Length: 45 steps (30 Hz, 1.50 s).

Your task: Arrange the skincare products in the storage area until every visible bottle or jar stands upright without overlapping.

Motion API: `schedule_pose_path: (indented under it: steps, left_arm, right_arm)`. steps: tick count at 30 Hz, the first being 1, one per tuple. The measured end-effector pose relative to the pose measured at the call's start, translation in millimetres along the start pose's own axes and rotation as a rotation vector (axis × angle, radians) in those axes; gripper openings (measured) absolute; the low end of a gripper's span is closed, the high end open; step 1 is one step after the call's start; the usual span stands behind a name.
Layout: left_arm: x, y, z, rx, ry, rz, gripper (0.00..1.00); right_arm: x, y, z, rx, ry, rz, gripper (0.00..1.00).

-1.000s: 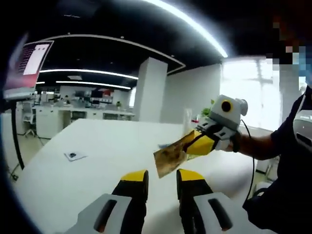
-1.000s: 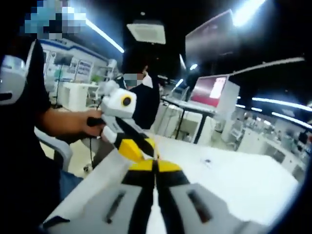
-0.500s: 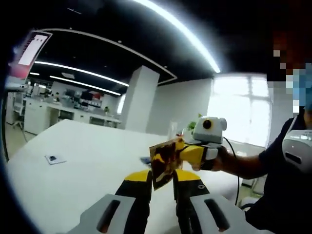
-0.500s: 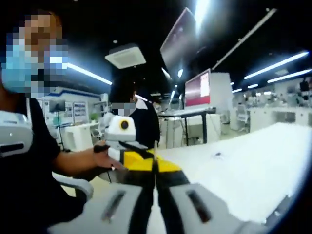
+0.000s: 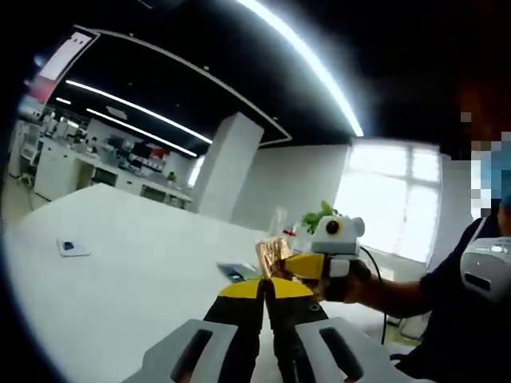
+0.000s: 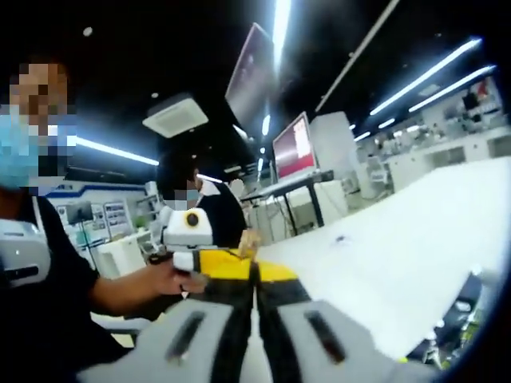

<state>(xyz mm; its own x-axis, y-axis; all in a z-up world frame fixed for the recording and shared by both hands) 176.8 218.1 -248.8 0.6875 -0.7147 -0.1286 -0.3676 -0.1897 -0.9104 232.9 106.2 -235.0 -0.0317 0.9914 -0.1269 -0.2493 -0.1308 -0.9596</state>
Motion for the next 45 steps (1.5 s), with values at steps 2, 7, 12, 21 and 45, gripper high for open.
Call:
schedule_pose_path:
  steps: [2,7,12,21,45]
  left_arm:
    - [5,0.6,-0.2,-0.007,-0.001,0.009,0.00]
    - [17,0.7,0.5,-0.017,-0.009,0.033,0.00]
    - [29,3.2,4.9,-0.045,-0.013,0.067,0.00]
    - [49,8.0,11.2,-0.097,0.006,0.115,0.00]
    - [99,20.3,29.8,-0.134,0.012,0.250,0.00]
  right_arm:
    - [-2,2.1,-3,0.008,0.018,0.000,0.00]
    - [-9,5.0,-10,0.022,0.054,-0.004,0.00]
    - [-16,9.0,-17,0.015,0.089,0.011,0.00]
    - [-29,19.9,-33,0.003,0.147,0.048,0.02]
    - [-58,33.3,-73,-0.046,0.292,0.101,0.01]
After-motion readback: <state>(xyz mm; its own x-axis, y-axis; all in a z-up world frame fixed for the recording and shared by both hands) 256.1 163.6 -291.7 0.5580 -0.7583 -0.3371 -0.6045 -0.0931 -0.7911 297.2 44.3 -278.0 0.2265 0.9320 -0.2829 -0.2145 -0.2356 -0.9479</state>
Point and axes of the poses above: the point that each gripper's makers call its tool centre point, and the gripper's own axes: x roughly forward along the fingers, z roughly to its left, y roughly out of its underside, the point moved 5 cm from there along -x, roughly backward along the fingers, and after that the axes turned 10 degrees about z, right-handed, at the moved point
